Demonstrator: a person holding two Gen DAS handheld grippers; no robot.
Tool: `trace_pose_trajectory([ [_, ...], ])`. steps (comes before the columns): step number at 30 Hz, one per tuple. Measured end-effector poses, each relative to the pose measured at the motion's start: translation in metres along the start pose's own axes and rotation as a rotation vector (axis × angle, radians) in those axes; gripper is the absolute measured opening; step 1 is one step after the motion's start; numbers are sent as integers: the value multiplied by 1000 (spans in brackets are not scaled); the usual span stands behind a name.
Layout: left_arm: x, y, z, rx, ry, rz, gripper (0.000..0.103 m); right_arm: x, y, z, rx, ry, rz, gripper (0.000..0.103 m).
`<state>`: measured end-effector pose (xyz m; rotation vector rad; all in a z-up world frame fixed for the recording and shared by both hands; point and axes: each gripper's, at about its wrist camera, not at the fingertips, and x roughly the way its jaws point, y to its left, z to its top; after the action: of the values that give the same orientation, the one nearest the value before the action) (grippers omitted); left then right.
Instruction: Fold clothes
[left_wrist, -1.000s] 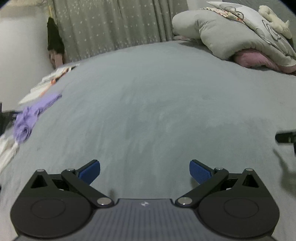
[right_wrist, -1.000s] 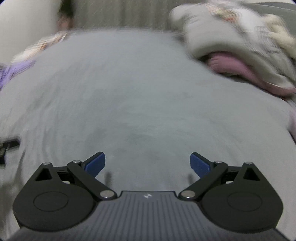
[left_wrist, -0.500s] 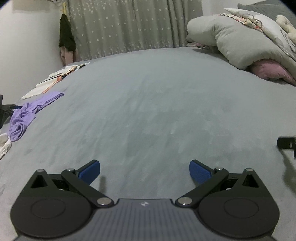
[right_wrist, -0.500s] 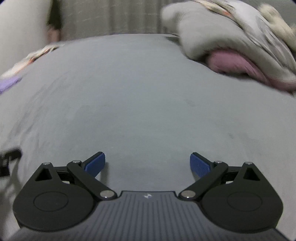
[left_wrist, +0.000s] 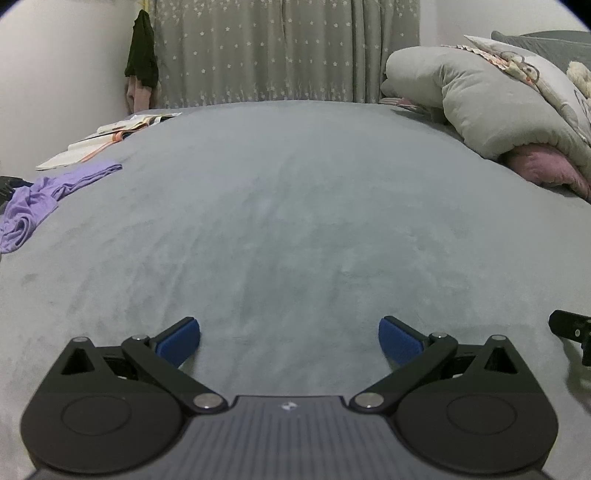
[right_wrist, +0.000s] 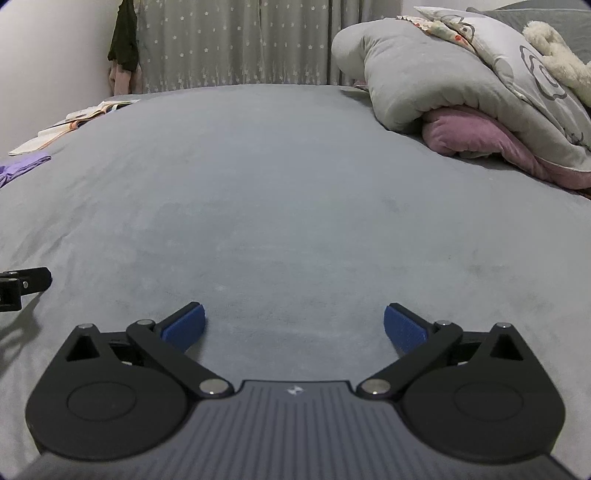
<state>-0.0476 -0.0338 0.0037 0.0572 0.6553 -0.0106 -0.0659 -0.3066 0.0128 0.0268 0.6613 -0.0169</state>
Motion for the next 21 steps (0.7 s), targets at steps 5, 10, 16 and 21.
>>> trace_pose_trajectory([
  [5, 1, 0, 0, -4, -2, -2, 103, 7, -5, 4, -1, 0, 1, 103],
  [10, 0, -1, -2, -1, -3, 0, 103, 9, -6, 6, -4, 0, -1, 103],
  [16, 2, -3, -1, 8, -5, 9, 103, 11, -6, 7, -5, -1, -4, 103],
  [21, 3, -6, -2, 10, -5, 13, 103, 14, -6, 9, -6, -3, -8, 103],
])
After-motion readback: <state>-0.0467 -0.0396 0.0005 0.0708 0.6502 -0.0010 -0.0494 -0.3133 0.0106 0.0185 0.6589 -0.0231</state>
